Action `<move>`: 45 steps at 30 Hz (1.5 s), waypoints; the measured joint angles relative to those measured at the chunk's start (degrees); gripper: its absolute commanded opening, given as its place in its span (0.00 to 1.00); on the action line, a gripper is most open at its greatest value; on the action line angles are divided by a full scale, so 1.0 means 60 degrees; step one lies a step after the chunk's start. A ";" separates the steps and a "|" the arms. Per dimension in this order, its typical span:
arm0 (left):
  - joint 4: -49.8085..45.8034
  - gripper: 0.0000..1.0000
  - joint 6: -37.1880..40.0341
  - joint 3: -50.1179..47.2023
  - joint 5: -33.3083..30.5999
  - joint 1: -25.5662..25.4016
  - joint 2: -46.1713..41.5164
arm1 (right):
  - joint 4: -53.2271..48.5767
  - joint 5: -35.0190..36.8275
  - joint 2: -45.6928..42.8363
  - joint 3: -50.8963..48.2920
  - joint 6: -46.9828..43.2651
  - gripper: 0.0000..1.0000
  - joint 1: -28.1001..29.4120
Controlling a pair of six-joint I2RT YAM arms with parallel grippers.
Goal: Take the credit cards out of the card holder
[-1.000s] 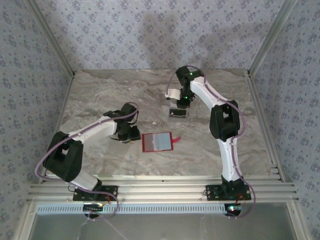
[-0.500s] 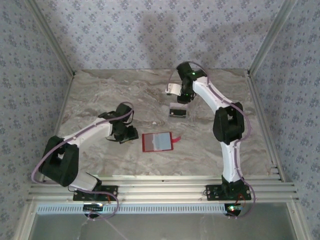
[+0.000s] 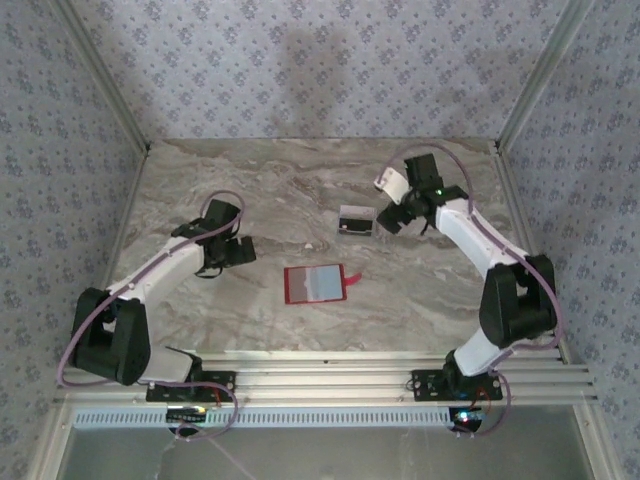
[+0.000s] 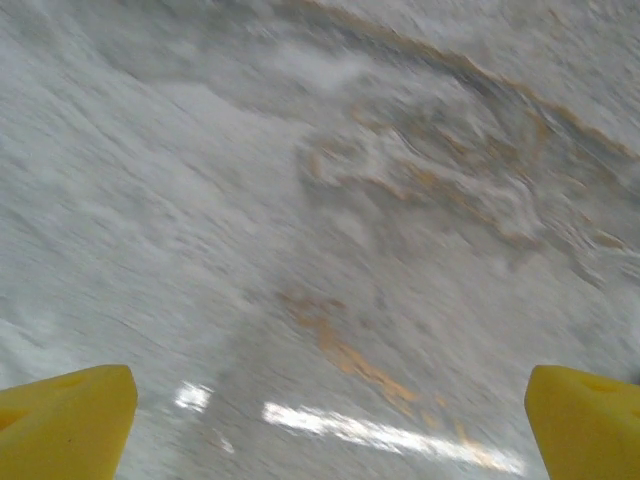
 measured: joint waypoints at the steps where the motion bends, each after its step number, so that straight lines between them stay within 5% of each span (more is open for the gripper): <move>1: 0.0138 1.00 0.0186 -0.0004 -0.0448 0.0022 0.0000 | 0.0350 0.0044 -0.0310 -0.0623 0.0368 1.00 -0.0146; 7: 0.1829 1.00 0.1497 -0.0718 -0.2561 0.0423 0.0000 | 0.2437 0.0437 -0.1497 -0.3650 0.2266 1.00 -0.0965; 12: 0.4116 1.00 0.2845 -0.1978 -0.3078 0.1147 0.0000 | 0.4819 0.0641 -0.1865 -0.5843 0.3326 1.00 -0.1504; 21: 0.9417 1.00 0.4018 -0.4397 -0.0936 0.3042 0.0000 | 0.8969 0.0164 -0.1727 -0.7497 0.4386 1.00 -0.2324; 26: 1.1591 1.00 0.4339 -0.4728 0.0430 0.3340 0.0397 | 1.0408 -0.0113 -0.0608 -0.7486 0.4889 1.00 -0.2769; 33: 1.2626 0.99 0.4586 -0.4659 0.1373 0.3340 0.1384 | 1.1147 -0.0127 -0.0448 -0.7566 0.5184 1.00 -0.2841; 45: 1.3253 1.00 0.4728 -0.4666 0.1319 0.3195 0.1424 | 1.1358 -0.0102 -0.0448 -0.7566 0.5268 1.00 -0.2830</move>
